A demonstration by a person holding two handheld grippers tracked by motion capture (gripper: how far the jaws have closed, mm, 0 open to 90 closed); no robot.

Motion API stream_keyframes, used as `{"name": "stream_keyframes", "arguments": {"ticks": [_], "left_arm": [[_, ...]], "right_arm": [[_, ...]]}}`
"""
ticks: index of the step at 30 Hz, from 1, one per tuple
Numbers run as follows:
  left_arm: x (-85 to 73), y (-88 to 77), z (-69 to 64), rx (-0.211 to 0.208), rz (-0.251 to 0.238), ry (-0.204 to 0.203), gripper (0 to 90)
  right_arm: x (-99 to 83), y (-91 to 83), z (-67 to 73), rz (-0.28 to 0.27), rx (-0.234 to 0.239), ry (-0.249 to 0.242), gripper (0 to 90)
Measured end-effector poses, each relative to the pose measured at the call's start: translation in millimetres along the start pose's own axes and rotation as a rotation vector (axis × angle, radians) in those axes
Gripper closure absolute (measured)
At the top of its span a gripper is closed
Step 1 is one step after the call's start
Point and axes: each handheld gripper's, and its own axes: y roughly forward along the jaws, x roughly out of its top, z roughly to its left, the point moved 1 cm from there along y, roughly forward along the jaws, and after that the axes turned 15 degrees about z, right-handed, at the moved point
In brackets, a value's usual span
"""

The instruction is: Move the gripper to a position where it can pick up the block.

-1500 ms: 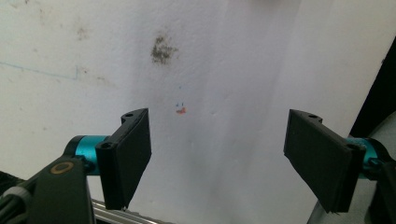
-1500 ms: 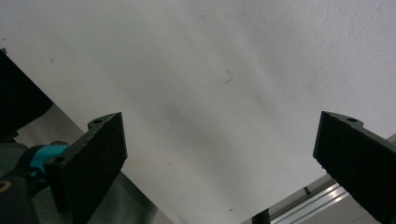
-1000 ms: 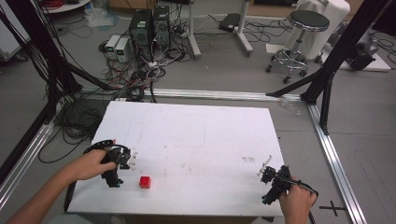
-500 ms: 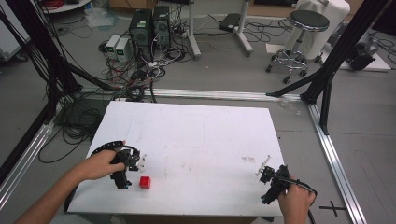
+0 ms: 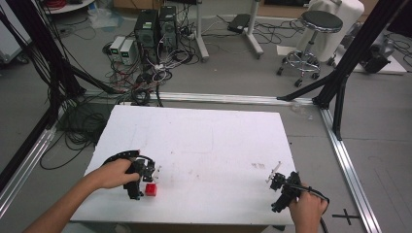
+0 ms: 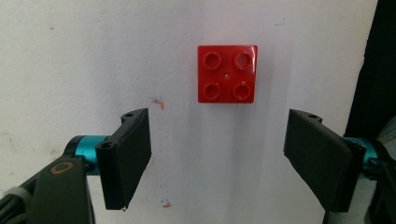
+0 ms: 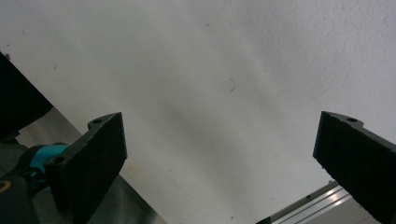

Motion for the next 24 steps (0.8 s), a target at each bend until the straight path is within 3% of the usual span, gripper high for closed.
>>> {"name": "stream_keyframes", "arguments": {"ticks": [11,24], "left_arm": [[12.9,9.4,0.5,-0.017,0.027,0.044,23.6],[25.6,20.0,1.3,-0.029,0.032,0.044,23.6]], "right_arm": [[1.4,0.3,0.0,0.002,-0.001,-0.007,1.9],[2.7,0.6,0.6,0.003,0.002,-0.011,1.9]]}}
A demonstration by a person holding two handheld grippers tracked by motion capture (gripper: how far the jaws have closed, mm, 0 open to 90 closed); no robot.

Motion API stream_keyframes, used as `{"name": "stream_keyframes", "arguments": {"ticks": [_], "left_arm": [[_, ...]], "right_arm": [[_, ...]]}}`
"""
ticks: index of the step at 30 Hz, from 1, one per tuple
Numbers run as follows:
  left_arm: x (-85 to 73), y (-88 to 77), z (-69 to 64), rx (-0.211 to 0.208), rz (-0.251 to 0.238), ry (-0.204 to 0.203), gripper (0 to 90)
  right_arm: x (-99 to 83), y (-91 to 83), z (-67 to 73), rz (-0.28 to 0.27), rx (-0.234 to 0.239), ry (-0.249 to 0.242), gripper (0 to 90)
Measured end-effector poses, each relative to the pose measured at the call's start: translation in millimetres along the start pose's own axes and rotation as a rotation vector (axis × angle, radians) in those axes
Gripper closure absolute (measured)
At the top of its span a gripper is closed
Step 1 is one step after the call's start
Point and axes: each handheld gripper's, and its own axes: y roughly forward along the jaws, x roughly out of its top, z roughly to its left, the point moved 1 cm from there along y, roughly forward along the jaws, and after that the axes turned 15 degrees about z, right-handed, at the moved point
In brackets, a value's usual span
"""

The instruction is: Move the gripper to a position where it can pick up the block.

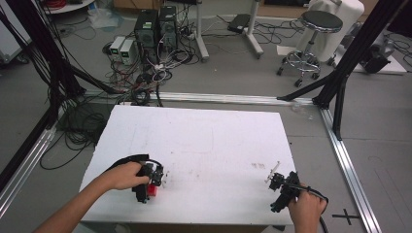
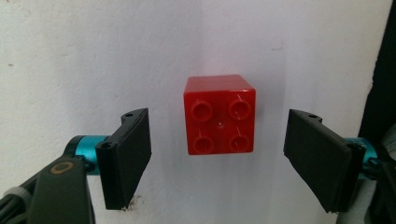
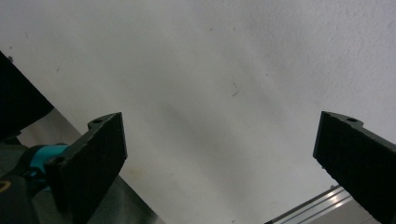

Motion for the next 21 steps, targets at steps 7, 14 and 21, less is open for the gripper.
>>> {"name": "stream_keyframes", "arguments": {"ticks": [7,14,21], "left_arm": [[4.2,4.5,0.5,-0.008,0.005,0.002,23.6],[6.7,8.3,0.8,-0.008,0.023,-0.005,23.6],[6.3,8.3,-0.3,-0.013,0.023,-0.008,23.6]], "right_arm": [[-0.2,0.1,0.1,0.000,0.002,0.002,1.9],[-0.1,-0.3,0.4,-0.001,0.004,0.003,1.9],[-0.1,-0.6,0.6,-0.002,0.005,0.003,1.9]]}}
